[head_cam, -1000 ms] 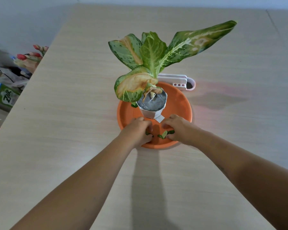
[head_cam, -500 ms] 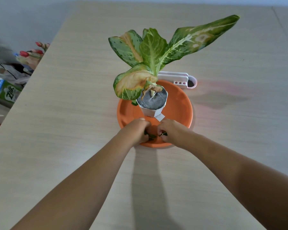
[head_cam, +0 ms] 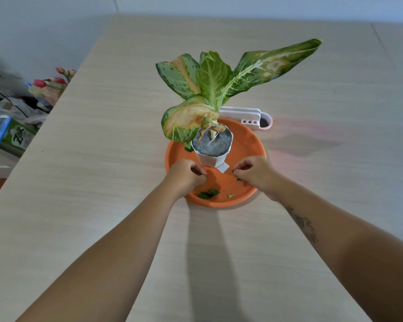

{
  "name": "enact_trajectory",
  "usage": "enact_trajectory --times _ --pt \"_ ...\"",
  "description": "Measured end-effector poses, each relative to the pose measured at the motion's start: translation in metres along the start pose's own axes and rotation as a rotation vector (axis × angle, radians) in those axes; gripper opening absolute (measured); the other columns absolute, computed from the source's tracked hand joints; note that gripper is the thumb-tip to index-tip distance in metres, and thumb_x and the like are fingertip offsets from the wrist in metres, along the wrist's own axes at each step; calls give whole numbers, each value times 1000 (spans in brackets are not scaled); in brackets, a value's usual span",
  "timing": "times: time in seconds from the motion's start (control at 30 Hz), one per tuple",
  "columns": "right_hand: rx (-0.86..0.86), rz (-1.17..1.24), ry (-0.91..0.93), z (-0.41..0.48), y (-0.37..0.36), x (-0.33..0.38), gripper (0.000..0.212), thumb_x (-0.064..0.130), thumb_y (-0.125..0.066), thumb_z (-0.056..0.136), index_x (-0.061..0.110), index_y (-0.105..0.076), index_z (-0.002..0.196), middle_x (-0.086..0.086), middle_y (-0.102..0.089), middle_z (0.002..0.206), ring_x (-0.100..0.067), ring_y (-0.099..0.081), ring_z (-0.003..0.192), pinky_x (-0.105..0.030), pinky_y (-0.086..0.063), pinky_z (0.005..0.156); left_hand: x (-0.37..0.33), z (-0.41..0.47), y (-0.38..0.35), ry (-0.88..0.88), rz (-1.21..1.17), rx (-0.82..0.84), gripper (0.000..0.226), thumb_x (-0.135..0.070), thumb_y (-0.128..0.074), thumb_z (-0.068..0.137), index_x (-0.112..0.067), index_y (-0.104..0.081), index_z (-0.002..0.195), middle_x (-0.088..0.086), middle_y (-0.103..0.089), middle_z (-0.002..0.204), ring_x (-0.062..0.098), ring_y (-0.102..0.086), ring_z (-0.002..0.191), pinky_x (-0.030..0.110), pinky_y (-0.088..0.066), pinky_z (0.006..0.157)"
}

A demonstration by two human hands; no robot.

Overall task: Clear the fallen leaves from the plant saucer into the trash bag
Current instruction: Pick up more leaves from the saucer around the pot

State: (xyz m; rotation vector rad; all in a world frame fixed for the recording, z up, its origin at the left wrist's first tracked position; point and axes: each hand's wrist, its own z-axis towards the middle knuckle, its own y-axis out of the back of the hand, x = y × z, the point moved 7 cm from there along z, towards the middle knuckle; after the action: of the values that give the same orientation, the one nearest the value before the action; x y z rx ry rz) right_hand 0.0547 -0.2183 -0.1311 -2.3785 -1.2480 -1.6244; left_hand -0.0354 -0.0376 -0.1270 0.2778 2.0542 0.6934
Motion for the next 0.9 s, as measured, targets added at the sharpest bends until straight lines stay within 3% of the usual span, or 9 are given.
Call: enact_trajectory --times 0.1,0.17,0.27,0.37,0.47,0.6,0.73,0.8,0.9 --pt "0 6 -13 -3 4 -3 9 7 -64 82 14 -69 79 0 -67 74 -12 -62 64 -34 -56 74 2 -1 5 11 -42 14 7 -18 -71 78 -20 -72 84 -2 -70 89 14 -65 85 32 -55 77" --pt "34 -98 23 -2 -2 -1 9 4 -63 81 10 -70 79 1 -67 72 -14 -61 64 -32 -56 71 0 -2 -1 -35 86 78 8 -19 -71 78 -20 -72 85 -3 -70 90 14 -64 85 29 -54 75" --pt "82 -282 94 -2 -23 6 14 2 -62 75 14 -70 74 1 -62 65 -13 -56 58 -19 -49 57 -4 -6 -20 -147 356 172 19 -22 -75 73 -15 -71 91 1 -68 94 19 -62 89 31 -51 73" --pt "110 -418 222 -3 -45 13 15 1 -61 74 10 -72 77 2 -61 71 -11 -53 62 -8 -40 52 -6 -6 -29 -181 481 186 30 -20 -74 74 -12 -68 102 7 -66 103 25 -60 96 34 -50 77" --pt "142 -513 272 -1 -56 11 16 1 -58 76 8 -71 81 1 -60 76 -13 -53 70 -20 -42 62 -8 -3 -31 -171 552 207 28 -16 -70 76 -12 -69 104 8 -67 103 26 -61 96 36 -53 81" --pt "149 -522 266 2 -59 10 12 2 -61 77 8 -69 82 0 -59 77 -14 -54 71 -25 -44 65 -7 -1 -32 -169 618 247 20 -13 -65 78 -11 -72 97 11 -70 97 28 -64 92 34 -49 73" --pt "167 -646 307 -1 -71 14 10 5 -63 79 3 -65 87 -4 -54 83 -17 -52 76 -33 -46 69 -11 1 -37 -127 733 374 27 -18 -57 89 -17 -68 113 5 -68 111 24 -62 100 31 -48 84" --pt "178 -739 302 1 -78 16 4 5 -57 81 7 -61 82 -7 -53 85 -21 -50 77 -34 -42 66 -14 2 -38 -107 750 381 29 -18 -52 90 -18 -68 115 5 -68 113 25 -61 101 28 -44 78" --pt "216 -762 286 3 -81 13 18 3 -53 79 15 -49 66 -7 -53 80 -24 -49 75 -31 -37 61 -11 1 -35 -116 687 318 26 -17 -57 88 -14 -69 111 7 -69 110 27 -63 103 28 -46 80"
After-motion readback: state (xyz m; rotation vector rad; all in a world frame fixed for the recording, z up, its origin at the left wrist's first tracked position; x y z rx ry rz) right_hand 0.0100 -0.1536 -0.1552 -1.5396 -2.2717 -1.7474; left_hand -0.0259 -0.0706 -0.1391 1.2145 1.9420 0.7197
